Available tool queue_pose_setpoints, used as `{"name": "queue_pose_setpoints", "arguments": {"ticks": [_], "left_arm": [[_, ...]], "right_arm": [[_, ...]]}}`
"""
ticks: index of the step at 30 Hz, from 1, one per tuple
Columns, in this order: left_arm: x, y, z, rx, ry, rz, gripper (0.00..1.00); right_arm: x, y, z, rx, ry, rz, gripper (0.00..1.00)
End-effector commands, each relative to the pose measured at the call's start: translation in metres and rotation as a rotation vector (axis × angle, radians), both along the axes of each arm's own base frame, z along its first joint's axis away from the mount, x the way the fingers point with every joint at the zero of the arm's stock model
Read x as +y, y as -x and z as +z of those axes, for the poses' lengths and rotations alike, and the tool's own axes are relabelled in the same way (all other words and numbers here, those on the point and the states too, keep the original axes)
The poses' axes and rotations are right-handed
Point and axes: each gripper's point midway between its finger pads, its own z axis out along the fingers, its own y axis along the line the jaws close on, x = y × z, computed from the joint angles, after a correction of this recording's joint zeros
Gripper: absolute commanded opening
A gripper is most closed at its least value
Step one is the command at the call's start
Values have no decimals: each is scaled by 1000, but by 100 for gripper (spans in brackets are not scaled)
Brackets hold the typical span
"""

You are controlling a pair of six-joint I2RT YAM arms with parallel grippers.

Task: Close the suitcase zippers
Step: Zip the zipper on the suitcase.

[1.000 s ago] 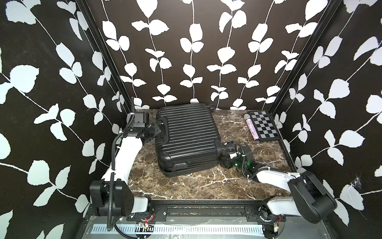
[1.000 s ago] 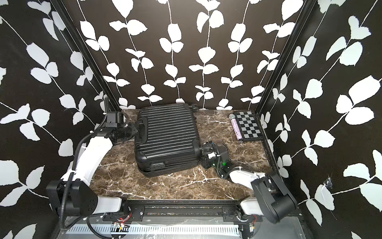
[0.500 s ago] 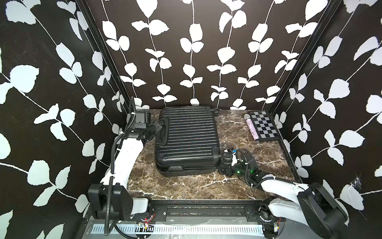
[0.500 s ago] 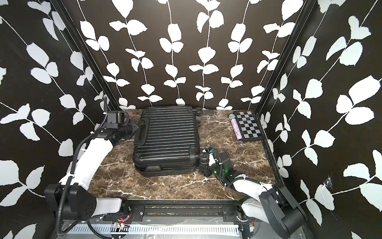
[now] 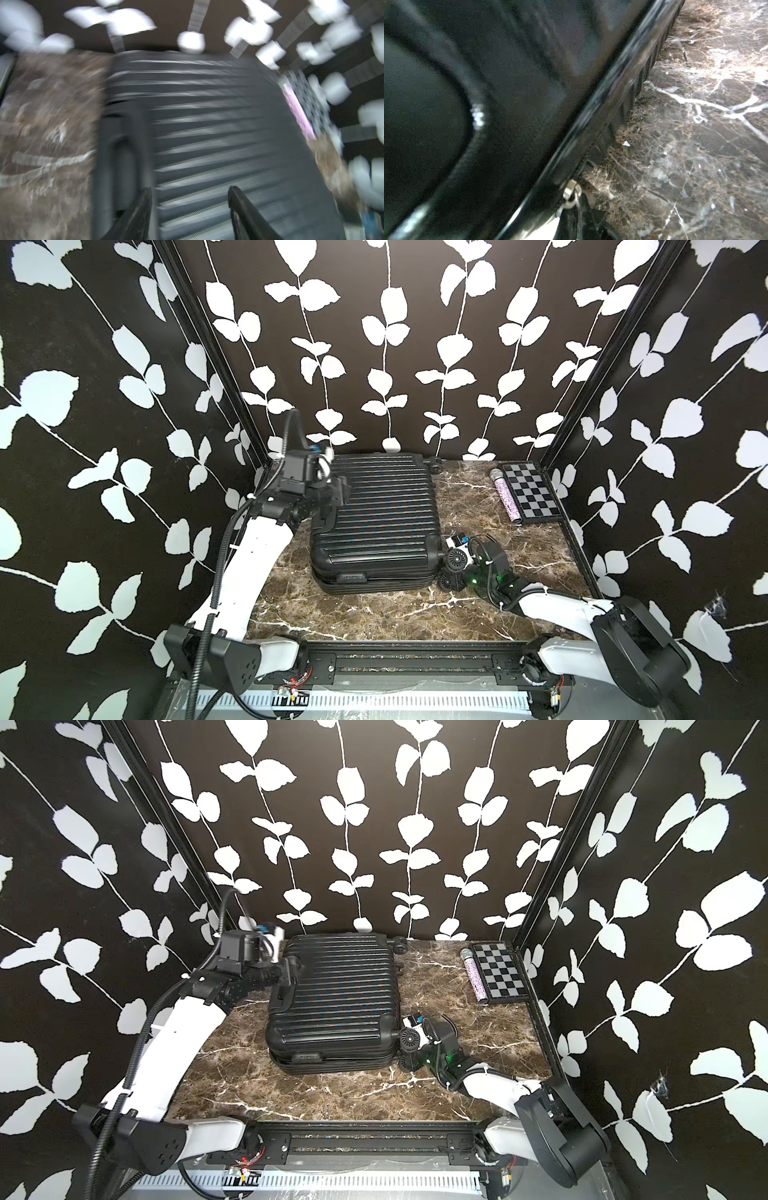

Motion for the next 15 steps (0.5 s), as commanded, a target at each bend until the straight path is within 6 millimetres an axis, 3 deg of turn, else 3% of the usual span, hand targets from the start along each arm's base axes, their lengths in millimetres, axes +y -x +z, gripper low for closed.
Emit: {"name": "queue_pose_setpoints", "arguments": {"ticks": [1, 7, 12, 15], "left_arm": [[-48, 44, 15, -135, -166, -400, 58], [-111, 93, 2, -269, -269, -811, 62], [-154, 148, -28, -480, -459, -1178, 81], [-164, 163, -36, -544, -476, -1262, 88]], "right_arm": [[1, -12, 10, -43, -3, -13, 0], [-1, -13, 9, -35, -2, -18, 0], [-1, -11, 10, -30, -3, -15, 0], [-2, -11, 11, -33, -3, -17, 0]]}}
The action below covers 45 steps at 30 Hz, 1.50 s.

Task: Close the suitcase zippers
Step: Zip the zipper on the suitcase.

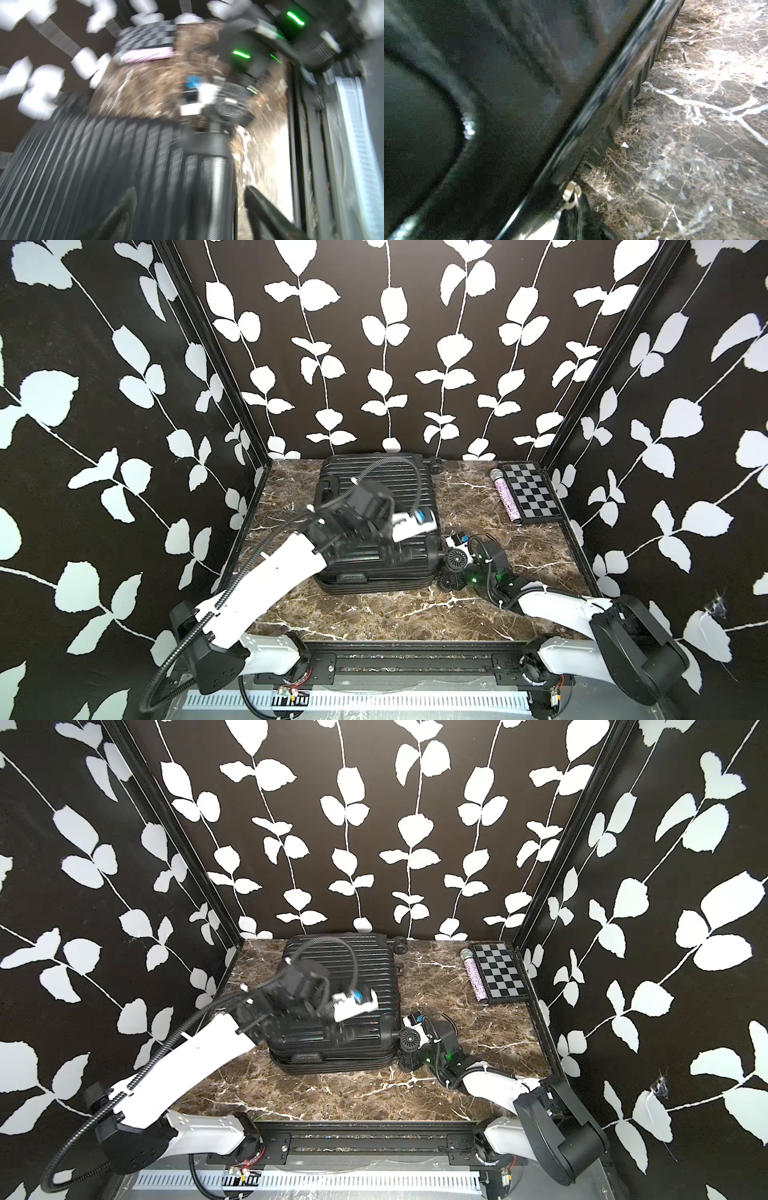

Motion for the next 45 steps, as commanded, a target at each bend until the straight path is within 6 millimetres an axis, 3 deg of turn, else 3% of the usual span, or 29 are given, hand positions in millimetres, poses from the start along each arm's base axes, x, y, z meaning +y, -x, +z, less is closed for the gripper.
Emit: {"name": "queue_pose_setpoints", "arguments": {"ticks": [1, 5, 9, 17, 19, 24, 30, 36, 45], "left_arm": [[-5, 12, -1, -155, -22, -171, 89], [-9, 9, -20, -187, -93, -170, 92], [-16, -11, -45, -273, -206, -102, 92], [-29, -32, -64, -352, -276, -16, 93], [-30, -47, -65, -387, -294, 58, 92], [-31, -85, -43, -507, -260, 264, 91], [-38, -107, -19, -561, -193, 389, 92], [-51, -114, -19, -529, -137, 423, 92], [-47, -125, -27, -413, -70, 491, 92]], "right_arm": [[0, -9, 12, -37, -7, -13, 0], [-1, -8, 14, -38, -7, -13, 0], [0, -8, 14, -39, -9, -8, 0], [-1, -4, 17, -47, -12, 0, 0], [-1, -1, 18, -50, -20, 15, 0], [1, 12, 18, -35, -44, 54, 0], [9, 28, 25, -19, -113, 126, 0], [19, 33, 29, -24, -134, 160, 0], [33, 32, 33, -27, -183, 167, 0]]}}
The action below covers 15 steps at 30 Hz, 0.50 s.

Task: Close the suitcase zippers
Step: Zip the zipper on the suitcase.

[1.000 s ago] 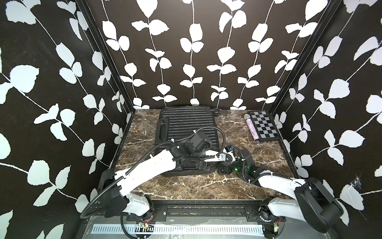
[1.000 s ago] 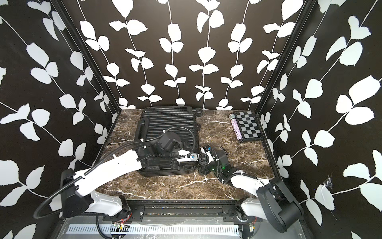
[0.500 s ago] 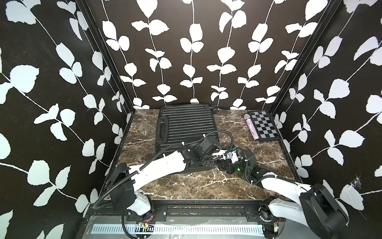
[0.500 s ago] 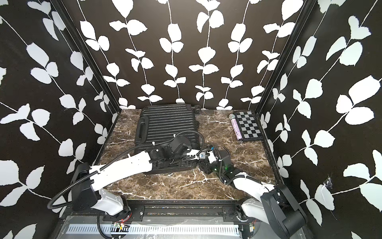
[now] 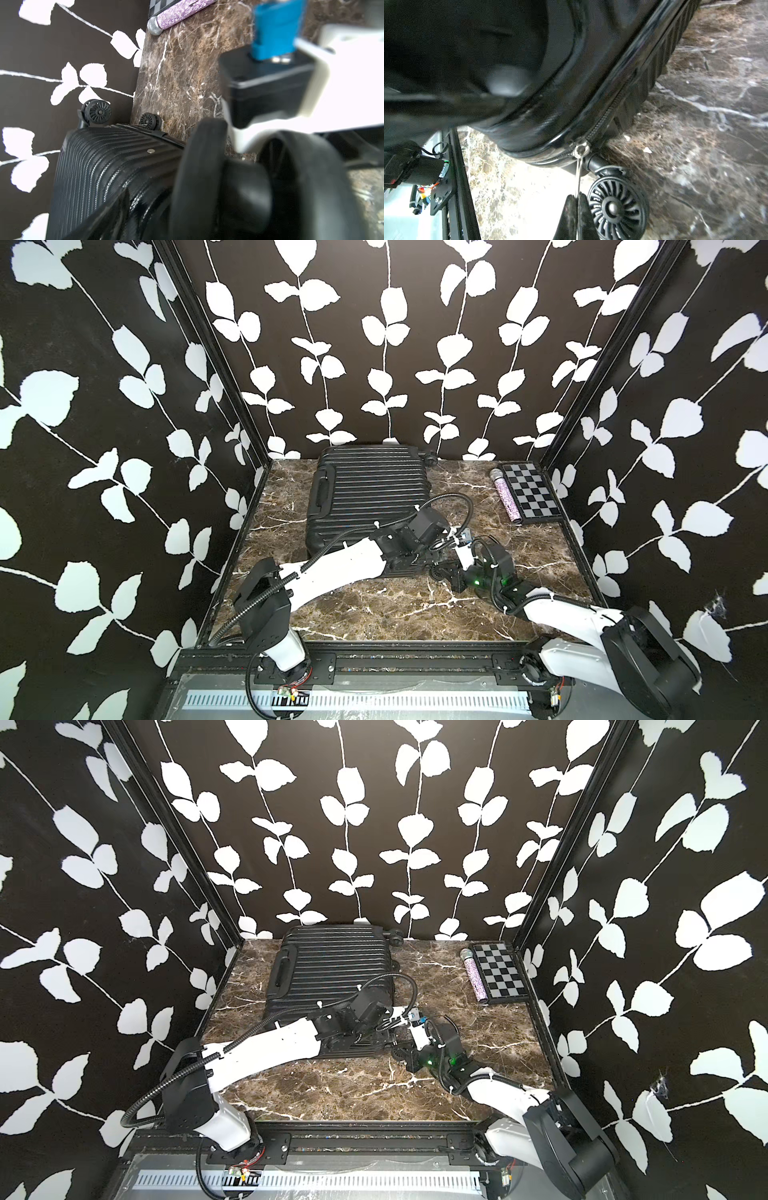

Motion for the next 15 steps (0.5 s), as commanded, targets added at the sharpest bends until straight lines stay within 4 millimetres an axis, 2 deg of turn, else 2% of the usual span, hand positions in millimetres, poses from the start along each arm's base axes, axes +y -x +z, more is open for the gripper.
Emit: {"name": "queue_pose_setpoints", "arguments": {"ticks": [1, 5, 10, 15], "left_arm": [[9, -37, 42, -77, 161, 144, 92], [9, -38, 35, -52, 173, 150, 91], [9, -43, 31, -21, 202, 166, 88], [4, -46, 25, 42, 244, 175, 78]], "right_arm": [[20, 13, 11, -34, -65, 107, 0], [20, 9, 7, -28, -60, 82, 0], [29, 15, 7, -31, -89, 110, 0], [38, 15, 5, -42, -97, 80, 0]]}}
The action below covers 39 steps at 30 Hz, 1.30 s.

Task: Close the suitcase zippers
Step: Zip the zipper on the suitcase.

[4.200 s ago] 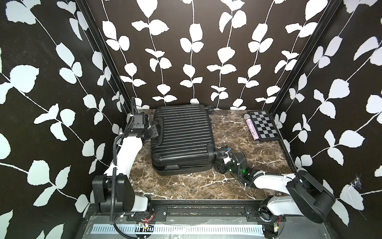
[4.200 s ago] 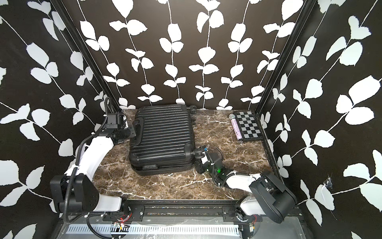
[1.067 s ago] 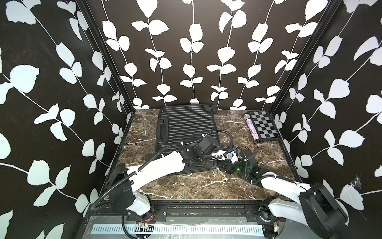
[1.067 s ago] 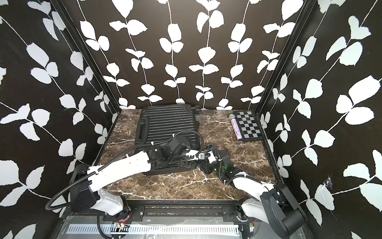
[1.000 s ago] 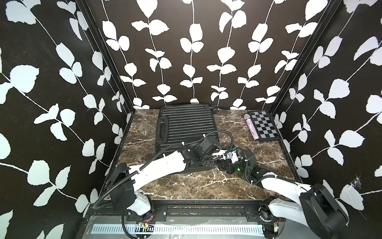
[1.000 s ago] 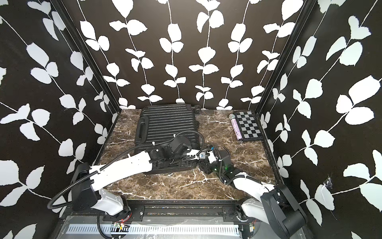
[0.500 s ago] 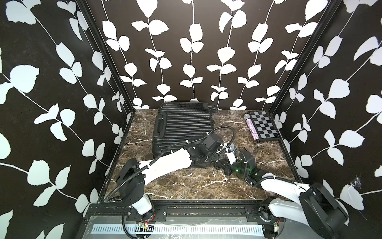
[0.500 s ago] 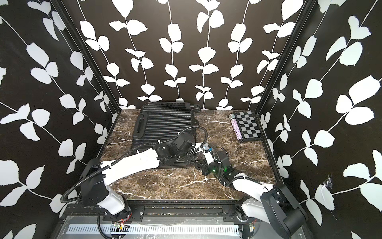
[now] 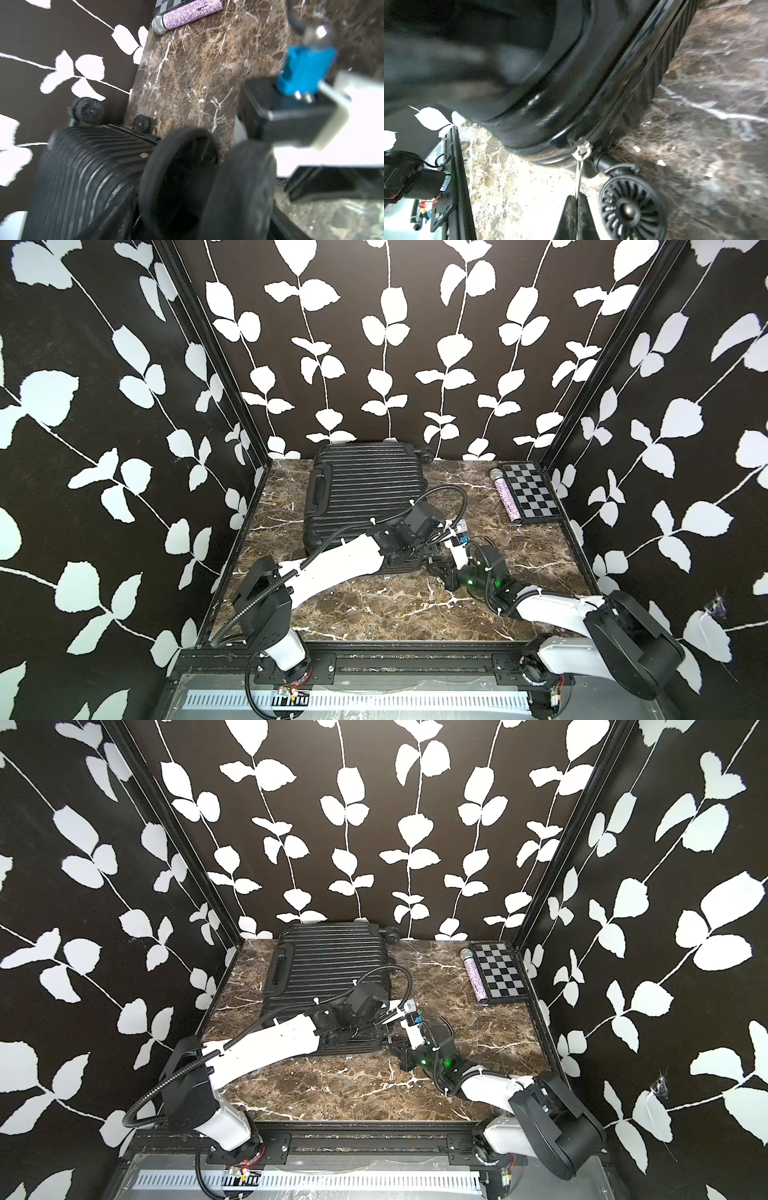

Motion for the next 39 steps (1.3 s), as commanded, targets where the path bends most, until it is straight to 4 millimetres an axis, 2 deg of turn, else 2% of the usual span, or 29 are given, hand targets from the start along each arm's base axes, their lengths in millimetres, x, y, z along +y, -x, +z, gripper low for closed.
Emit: {"name": "queue_pose_setpoints", "arguments": {"ticks": [1, 5, 13, 21, 23, 25, 27, 31, 33, 35, 37, 39], "left_arm": [[4, -38, 25, -9, 165, 157, 75], [-1, -40, 21, 15, 189, 168, 65], [-17, -41, 10, 82, 227, 149, 49], [-32, -40, 11, 135, 273, 125, 46], [-33, -41, 16, 138, 278, 130, 52], [-30, -42, 25, 139, 289, 143, 70], [-26, -42, 38, 144, 306, 160, 82], [-17, -33, 64, 173, 346, 133, 87], [-9, -28, 80, 169, 372, 128, 90], [2, -25, 95, 166, 395, 143, 95], [24, -31, 109, 155, 426, 229, 99], [56, -43, 118, 195, 457, 341, 99]], "right_arm": [[21, 17, 11, -57, -57, 89, 0], [28, 16, 14, -82, -61, 69, 0], [55, 28, 24, -104, -86, 144, 0], [69, 22, 23, -102, -95, 120, 0], [65, 15, 20, -98, -78, 68, 0], [53, 4, 15, -102, -41, -15, 0], [42, -3, 10, -113, 1, -81, 0], [30, -10, 9, -128, 62, -144, 0], [28, -13, 12, -140, 72, -153, 0], [25, -14, 6, -124, 106, -161, 0], [23, -16, 3, -119, 131, -166, 0], [21, -19, 0, -110, 156, -175, 0]]}}
